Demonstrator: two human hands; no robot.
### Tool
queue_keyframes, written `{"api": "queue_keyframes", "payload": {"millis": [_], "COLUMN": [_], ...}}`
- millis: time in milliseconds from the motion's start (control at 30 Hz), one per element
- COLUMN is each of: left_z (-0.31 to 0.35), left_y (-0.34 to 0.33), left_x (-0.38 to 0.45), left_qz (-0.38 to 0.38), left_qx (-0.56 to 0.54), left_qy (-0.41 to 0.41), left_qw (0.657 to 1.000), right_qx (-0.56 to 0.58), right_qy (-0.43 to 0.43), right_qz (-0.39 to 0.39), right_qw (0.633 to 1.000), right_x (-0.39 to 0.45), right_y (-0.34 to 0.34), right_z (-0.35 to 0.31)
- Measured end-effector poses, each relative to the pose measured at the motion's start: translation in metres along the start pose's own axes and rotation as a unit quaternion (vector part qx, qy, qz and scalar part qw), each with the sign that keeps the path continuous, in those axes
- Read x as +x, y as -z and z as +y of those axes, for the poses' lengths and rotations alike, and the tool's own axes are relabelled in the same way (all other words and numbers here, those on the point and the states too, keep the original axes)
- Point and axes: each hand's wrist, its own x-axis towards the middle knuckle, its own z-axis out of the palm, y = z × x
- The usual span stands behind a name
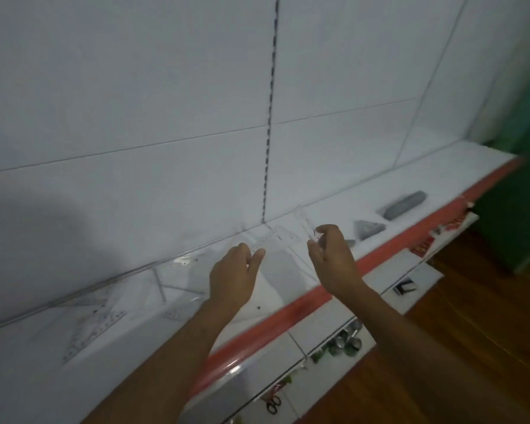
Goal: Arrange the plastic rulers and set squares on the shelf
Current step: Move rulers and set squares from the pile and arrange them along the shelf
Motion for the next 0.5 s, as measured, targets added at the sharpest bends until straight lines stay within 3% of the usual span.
{"api": "queue_keyframes", "payload": {"millis": [133, 233, 500], "left_z": [0.071, 0.126, 0.265], "left_y": [-0.044, -0.076, -0.148], "left_x": [-0.003, -0.017, -0.054], "left_qz": [-0.058, -0.097, -0.146], "left_qx": [-0.022, -0.035, -0.070], "left_qy": [-0.110, -0.149, -0.236], "left_qw": [0.992, 0.984, 0.958], "right_qx": [-0.110, -0.135, -0.168], "right_qy": [-0.050, -0.116, -0.166], "right_qz": [0.095, 0.150, 0.196], "right_qw": [0.988, 0.973, 0.952], "right_x": [-0.033, -0.064, -0.120], "right_y": [0.074, 0.127, 0.244], "right_z": [0.051, 0.079, 0.152]}}
